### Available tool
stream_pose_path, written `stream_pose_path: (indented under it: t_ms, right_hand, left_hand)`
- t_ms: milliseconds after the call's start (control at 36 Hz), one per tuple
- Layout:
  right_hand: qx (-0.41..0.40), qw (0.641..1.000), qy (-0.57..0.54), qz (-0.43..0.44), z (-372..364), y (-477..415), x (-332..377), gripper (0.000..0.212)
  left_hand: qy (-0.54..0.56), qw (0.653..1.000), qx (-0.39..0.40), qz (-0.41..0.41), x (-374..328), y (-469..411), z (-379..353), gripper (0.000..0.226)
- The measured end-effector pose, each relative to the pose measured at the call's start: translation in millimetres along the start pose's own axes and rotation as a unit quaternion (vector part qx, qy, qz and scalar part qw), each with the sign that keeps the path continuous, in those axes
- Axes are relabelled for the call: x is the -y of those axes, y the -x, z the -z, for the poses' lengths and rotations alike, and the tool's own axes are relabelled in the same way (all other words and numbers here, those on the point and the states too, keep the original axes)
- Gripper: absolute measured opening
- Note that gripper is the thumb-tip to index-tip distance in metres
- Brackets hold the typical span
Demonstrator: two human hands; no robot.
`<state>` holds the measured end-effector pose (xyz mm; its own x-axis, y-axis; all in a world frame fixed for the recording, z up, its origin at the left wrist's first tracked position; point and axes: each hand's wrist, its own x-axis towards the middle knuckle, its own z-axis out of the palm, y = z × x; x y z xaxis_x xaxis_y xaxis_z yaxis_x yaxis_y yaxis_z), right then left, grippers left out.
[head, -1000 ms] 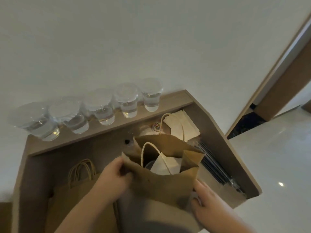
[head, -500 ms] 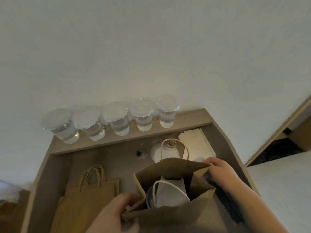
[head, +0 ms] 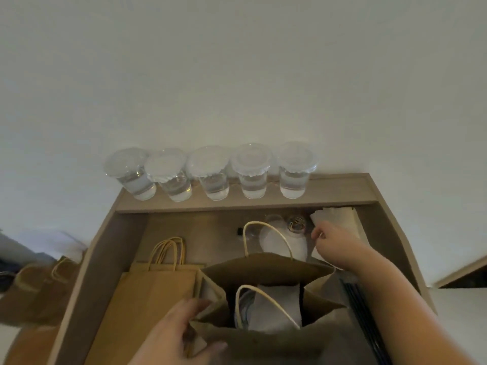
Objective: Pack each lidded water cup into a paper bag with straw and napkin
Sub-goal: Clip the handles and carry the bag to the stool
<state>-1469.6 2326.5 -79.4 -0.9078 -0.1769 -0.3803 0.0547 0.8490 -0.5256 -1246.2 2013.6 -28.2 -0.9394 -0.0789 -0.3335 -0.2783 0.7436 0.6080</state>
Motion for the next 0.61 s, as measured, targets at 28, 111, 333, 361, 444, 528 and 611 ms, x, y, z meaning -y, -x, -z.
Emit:
stream_pose_path:
  t_ms: [28,111,333,361,444,528,611]
  right_hand:
    - [0.037,0.999,0.030,-0.012,4,4,0,0.009]
    - [0.129,0.989,0.067,-0.042,16,28,-5,0.015]
    - [0.264,0.964,0.003,0.036,28,138,-13,0.041]
    - [0.255,0.966,-0.001,0.043,18,146,-14,0.044]
    - [0.188,0.979,-0.049,0.061,-11,161,-9,0.048]
    - [0.137,0.987,-0.068,0.057,-20,156,6,0.047]
    - [0.065,0.993,-0.076,0.064,-21,155,6,0.045]
  left_hand:
    - [0.000,1.000,0.007,-0.002,2,-2,-3,0.053]
    - [0.000,1.000,0.013,0.016,7,-3,-9,0.056]
    - [0.057,0.998,0.030,-0.003,11,-10,-16,0.066]
    - [0.087,0.995,0.037,-0.016,8,-10,-15,0.067]
    - [0.124,0.987,-0.007,-0.107,7,-15,-16,0.066]
    - [0.168,0.976,-0.035,-0.135,9,-24,-17,0.087]
    - [0.186,0.972,-0.033,-0.140,9,-35,-18,0.084]
